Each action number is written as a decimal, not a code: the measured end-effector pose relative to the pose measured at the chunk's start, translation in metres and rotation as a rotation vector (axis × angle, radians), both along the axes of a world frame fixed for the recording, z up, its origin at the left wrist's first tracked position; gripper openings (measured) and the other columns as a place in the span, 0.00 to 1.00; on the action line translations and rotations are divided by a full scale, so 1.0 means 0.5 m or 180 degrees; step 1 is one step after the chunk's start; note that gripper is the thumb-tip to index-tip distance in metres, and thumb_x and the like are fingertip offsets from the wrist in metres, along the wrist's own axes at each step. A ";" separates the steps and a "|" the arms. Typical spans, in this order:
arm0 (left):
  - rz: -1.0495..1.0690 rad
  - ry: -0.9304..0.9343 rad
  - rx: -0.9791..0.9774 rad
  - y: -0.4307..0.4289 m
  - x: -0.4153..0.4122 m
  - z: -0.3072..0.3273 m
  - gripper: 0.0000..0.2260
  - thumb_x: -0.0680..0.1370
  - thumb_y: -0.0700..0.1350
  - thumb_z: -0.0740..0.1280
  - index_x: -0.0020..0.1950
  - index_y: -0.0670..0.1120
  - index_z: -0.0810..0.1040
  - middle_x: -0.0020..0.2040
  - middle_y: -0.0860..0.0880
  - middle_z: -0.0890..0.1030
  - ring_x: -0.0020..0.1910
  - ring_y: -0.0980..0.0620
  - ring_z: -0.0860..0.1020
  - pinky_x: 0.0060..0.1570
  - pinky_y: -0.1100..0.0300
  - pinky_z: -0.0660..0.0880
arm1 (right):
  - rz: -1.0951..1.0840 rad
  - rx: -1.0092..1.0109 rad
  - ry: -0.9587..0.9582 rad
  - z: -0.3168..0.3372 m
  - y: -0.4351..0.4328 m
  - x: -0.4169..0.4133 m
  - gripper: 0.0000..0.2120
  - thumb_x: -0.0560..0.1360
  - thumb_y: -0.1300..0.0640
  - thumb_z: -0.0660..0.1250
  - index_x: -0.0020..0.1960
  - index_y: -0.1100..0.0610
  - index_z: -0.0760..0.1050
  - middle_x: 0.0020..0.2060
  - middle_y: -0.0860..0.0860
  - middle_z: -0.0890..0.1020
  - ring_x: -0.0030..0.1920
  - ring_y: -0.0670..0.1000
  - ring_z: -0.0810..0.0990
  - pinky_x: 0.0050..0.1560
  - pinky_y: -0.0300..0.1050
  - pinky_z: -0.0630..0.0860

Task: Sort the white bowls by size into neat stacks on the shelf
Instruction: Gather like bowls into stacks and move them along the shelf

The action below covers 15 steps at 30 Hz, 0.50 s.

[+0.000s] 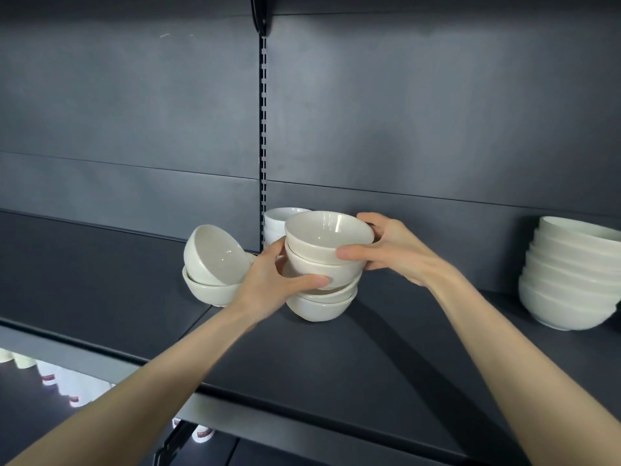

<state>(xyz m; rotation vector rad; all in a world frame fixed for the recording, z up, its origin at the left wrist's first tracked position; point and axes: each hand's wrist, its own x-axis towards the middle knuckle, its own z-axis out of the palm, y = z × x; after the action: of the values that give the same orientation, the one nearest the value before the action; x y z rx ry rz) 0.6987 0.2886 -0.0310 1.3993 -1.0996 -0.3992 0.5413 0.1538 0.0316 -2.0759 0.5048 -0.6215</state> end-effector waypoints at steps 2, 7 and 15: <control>-0.0025 0.0019 0.0015 -0.009 -0.009 -0.003 0.30 0.55 0.55 0.80 0.56 0.60 0.76 0.53 0.59 0.83 0.58 0.56 0.79 0.61 0.52 0.75 | -0.0040 -0.0006 0.0024 0.003 -0.003 -0.013 0.24 0.62 0.50 0.80 0.54 0.55 0.76 0.45 0.48 0.81 0.50 0.50 0.80 0.55 0.56 0.79; -0.0164 0.0183 0.0056 -0.038 -0.048 -0.012 0.30 0.61 0.46 0.82 0.60 0.54 0.75 0.53 0.57 0.83 0.57 0.57 0.80 0.57 0.60 0.77 | -0.0164 -0.0138 0.0208 0.017 -0.015 -0.060 0.31 0.53 0.41 0.79 0.50 0.55 0.76 0.41 0.46 0.80 0.46 0.47 0.80 0.51 0.50 0.80; -0.0401 0.0042 0.0052 -0.067 -0.077 -0.006 0.22 0.66 0.36 0.78 0.53 0.55 0.76 0.47 0.62 0.83 0.47 0.68 0.80 0.45 0.73 0.74 | -0.0283 -0.0089 0.0172 -0.014 -0.041 -0.092 0.27 0.61 0.47 0.80 0.53 0.60 0.76 0.44 0.51 0.79 0.45 0.49 0.79 0.54 0.56 0.78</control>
<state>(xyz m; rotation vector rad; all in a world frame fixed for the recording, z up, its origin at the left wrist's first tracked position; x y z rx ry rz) 0.6603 0.2549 -0.0341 1.3436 -1.1797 -0.5084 0.4954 0.1334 0.0245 -2.1102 0.6256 -0.6287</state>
